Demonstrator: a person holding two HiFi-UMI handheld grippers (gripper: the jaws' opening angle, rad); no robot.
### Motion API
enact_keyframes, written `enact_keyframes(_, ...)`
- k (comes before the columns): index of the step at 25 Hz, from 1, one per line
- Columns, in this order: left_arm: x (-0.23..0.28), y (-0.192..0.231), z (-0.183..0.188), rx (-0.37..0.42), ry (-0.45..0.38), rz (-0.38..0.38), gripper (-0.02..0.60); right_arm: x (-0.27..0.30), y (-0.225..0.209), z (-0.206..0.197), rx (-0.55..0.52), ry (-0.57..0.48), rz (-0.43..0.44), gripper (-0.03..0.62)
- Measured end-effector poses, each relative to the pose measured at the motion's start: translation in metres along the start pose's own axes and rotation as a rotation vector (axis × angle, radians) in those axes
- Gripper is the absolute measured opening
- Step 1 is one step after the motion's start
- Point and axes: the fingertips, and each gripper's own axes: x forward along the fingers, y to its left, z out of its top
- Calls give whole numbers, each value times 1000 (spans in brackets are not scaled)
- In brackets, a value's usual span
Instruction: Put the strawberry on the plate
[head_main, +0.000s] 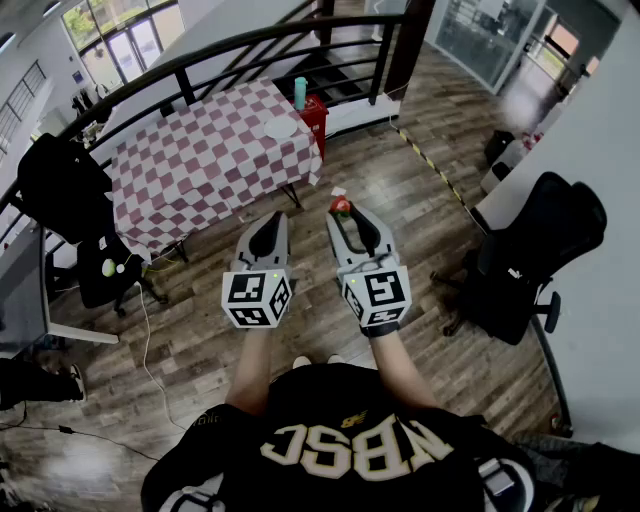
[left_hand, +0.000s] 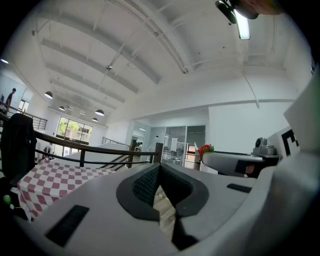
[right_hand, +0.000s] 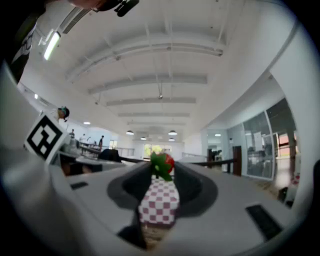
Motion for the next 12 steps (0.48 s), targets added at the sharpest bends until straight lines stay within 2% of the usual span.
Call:
enact_keyframes(6, 4, 8, -2, 4, 7, 15, 15, 14, -2, -2, -5, 8, -2, 144)
enact_keyframes(12, -12, 29, -17, -8, 44, 59, 15, 26, 11, -31, 35, 71, 2, 144)
